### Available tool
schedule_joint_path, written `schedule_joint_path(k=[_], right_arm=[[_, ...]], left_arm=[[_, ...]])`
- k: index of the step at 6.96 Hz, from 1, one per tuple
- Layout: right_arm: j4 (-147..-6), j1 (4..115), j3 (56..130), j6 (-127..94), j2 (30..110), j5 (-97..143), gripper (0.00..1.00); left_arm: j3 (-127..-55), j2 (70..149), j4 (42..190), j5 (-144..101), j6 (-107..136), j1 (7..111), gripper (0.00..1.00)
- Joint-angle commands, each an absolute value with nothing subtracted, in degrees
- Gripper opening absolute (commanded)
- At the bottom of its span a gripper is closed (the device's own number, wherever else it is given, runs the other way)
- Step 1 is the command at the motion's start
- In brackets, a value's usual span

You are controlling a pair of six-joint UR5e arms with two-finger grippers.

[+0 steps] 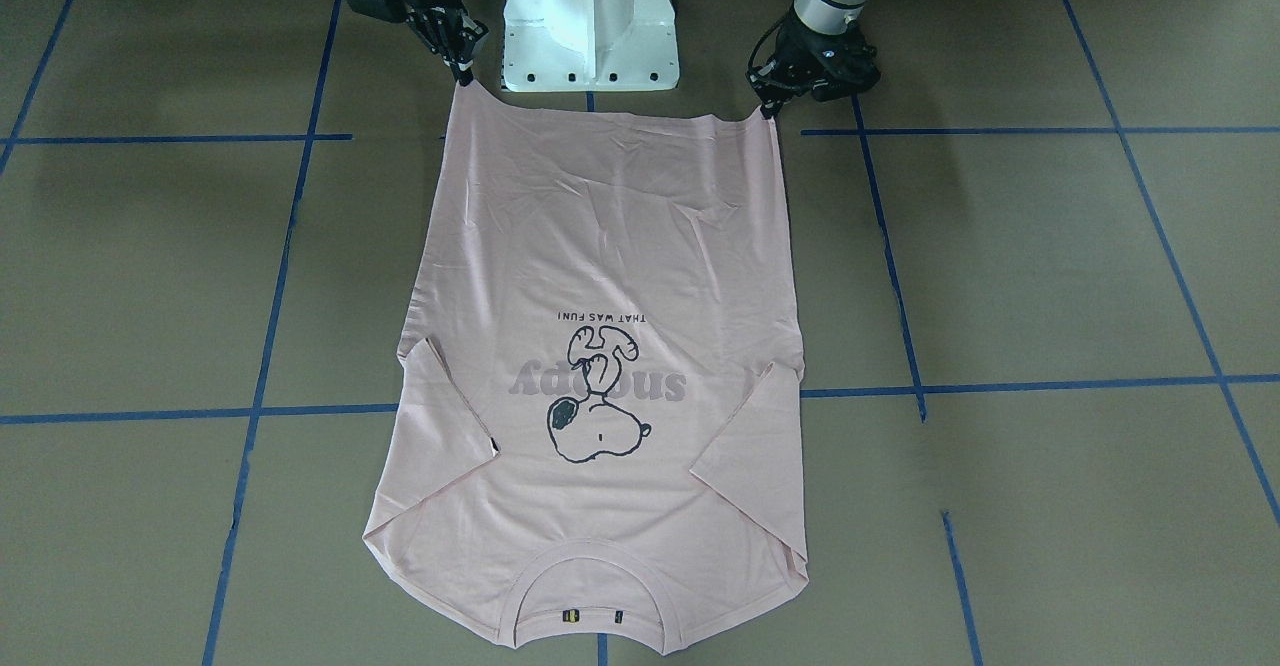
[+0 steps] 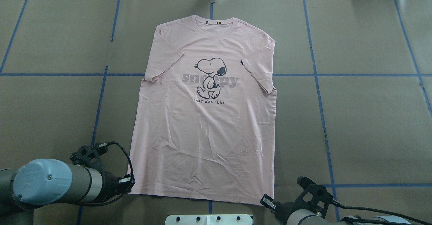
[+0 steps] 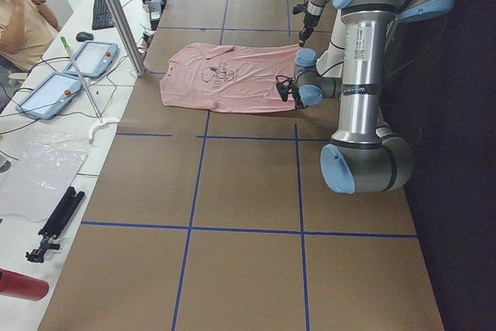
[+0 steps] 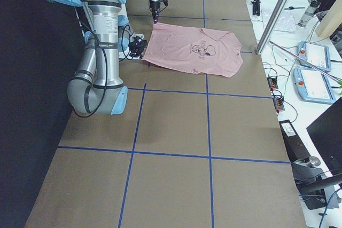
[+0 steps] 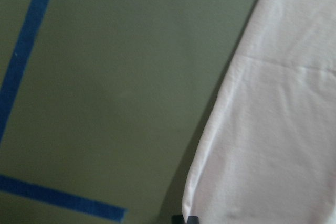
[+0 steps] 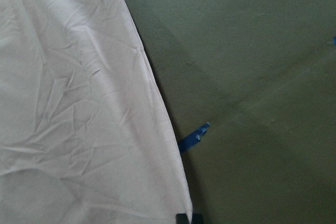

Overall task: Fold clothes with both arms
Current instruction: 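Lower both grippers to the hem corners nearest the robot, then grasp the hem corners and lift them over toward the collar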

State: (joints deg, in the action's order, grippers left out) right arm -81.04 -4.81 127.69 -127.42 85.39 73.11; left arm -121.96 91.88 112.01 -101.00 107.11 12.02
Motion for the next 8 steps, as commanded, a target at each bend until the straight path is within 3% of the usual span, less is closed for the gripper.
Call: schedule_joint_path(k=[1, 3, 5, 6, 8], right_arm=[[-81.0, -5.0, 132.1, -127.4, 91.0, 73.2, 0.00], [-81.0, -5.0, 139.5, -127.4, 96.0, 73.2, 0.00], [-81.1, 8.3, 140.9, -126.2, 95.6, 72.8, 0.00], [-81.2, 13.0, 138.5, -121.1, 89.8, 73.1, 0.00], [-81.1, 27.9, 123.0, -109.0, 74.4, 77.9, 0.00]], left_arm=[[-130.0, 91.2, 111.7, -101.3, 115.7, 10.1, 0.00], [-136.4, 91.8, 109.9, -100.6, 125.3, 6.3, 0.00], [-137.5, 92.9, 104.1, -100.3, 123.9, 16.9, 0.00], [-136.9, 93.7, 104.1, -98.2, 114.9, 20.5, 0.00], [-126.5, 99.8, 104.1, -93.3, 101.6, 30.4, 0.00]])
